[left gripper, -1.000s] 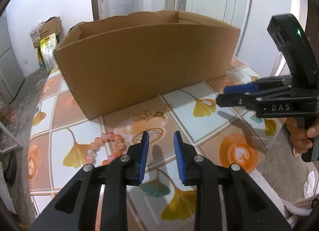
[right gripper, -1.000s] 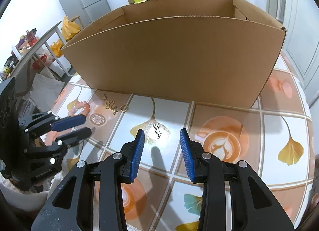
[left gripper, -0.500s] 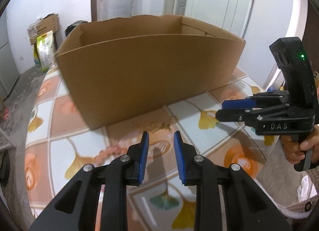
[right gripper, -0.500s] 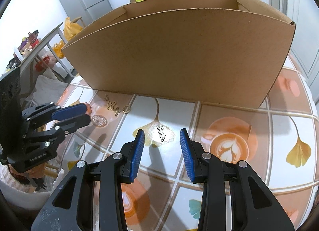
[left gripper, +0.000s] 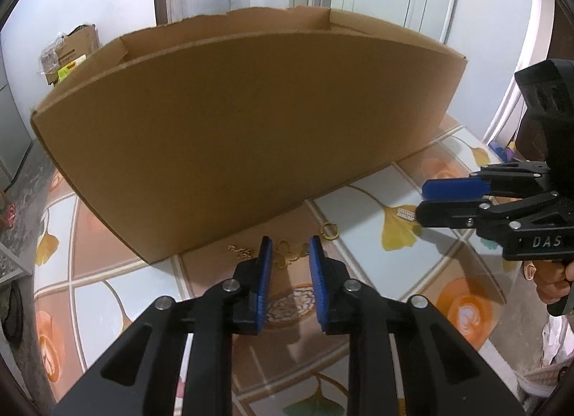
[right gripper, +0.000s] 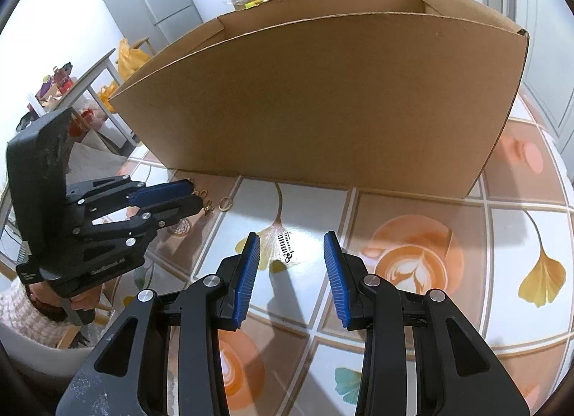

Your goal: Organize jewelry

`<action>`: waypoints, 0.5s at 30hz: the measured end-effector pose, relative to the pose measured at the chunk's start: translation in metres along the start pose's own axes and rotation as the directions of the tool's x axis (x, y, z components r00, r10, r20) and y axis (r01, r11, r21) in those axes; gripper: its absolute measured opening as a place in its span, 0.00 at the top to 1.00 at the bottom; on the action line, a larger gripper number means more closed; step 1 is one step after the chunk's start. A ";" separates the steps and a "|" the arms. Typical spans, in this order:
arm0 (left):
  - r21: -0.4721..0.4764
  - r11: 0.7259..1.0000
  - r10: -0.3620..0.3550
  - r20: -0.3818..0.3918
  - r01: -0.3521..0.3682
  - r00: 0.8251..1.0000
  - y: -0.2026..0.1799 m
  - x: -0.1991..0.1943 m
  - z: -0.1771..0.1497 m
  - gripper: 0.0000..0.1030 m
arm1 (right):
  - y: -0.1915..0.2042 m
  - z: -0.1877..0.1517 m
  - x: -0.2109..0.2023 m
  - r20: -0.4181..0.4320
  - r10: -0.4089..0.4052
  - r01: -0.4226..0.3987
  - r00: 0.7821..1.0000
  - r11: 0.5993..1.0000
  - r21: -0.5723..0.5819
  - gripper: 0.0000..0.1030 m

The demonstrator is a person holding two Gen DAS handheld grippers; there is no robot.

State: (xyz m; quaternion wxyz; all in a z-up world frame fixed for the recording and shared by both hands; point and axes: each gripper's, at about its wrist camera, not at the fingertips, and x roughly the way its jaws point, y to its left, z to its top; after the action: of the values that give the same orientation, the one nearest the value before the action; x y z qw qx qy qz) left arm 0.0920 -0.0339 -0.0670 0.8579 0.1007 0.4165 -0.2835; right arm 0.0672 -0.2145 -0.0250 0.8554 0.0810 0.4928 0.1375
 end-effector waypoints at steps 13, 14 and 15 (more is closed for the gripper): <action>-0.004 1.000 -0.013 0.003 0.013 1.000 0.002 0.002 0.002 0.82 | -0.005 0.000 -0.002 0.001 0.006 -0.006 1.000 1.000 0.008 0.65; -0.004 1.000 -0.011 0.002 0.011 1.000 0.002 0.001 0.001 0.82 | -0.005 0.000 -0.002 0.001 0.006 -0.006 1.000 1.000 0.009 0.65; -0.004 1.000 -0.011 -0.001 0.011 1.000 0.002 0.001 0.001 0.82 | -0.004 0.001 -0.002 0.002 0.005 -0.005 1.000 1.000 0.011 0.65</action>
State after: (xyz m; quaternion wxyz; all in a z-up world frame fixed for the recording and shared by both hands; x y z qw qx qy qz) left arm 0.0948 -0.0329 -0.0672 0.8564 0.0970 0.4179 -0.2872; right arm 0.0677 -0.2192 -0.0244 0.8550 0.0871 0.4924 0.1371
